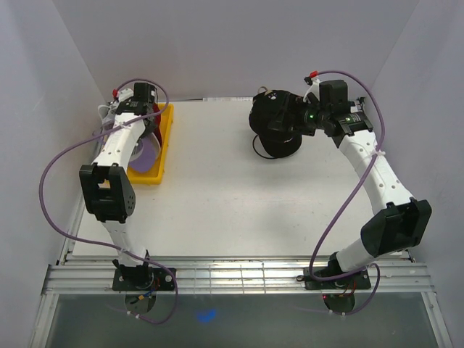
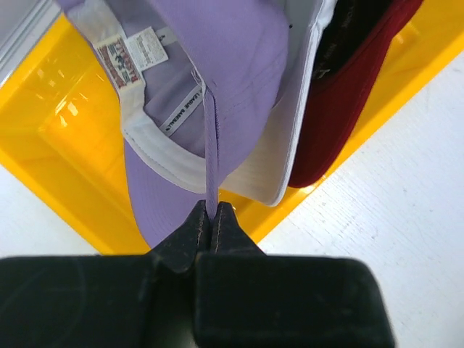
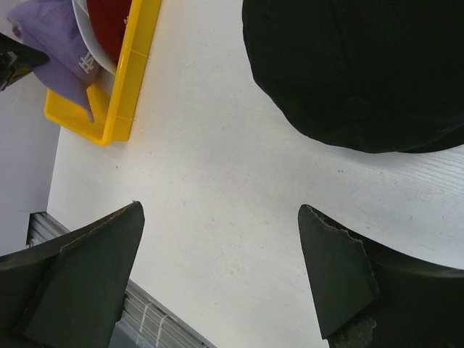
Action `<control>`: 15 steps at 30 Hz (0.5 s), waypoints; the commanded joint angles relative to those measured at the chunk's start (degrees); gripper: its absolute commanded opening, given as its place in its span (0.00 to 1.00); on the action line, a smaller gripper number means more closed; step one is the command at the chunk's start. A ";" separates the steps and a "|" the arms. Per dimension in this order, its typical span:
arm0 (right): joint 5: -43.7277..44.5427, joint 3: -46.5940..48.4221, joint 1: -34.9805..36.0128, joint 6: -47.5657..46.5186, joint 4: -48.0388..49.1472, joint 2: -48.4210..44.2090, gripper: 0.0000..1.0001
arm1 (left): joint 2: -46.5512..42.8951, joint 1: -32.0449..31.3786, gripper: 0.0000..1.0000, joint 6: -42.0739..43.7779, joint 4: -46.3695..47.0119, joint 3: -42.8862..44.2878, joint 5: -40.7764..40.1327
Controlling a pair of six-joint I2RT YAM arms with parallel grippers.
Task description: Stack the hats
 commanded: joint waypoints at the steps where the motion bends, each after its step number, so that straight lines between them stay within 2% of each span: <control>1: -1.65 2.94 0.25 -0.95 0.03 0.54 0.91 | -10.67 0.49 0.00 1.20 -0.87 1.44 -0.75; 10: -3.32 5.58 0.25 -0.33 -0.49 1.59 0.92 | -16.75 0.49 0.00 0.50 -4.39 6.27 1.71; 15: -5.87 7.33 0.25 0.98 -0.32 2.03 0.92 | -19.47 0.58 0.00 -0.82 -4.74 11.36 6.72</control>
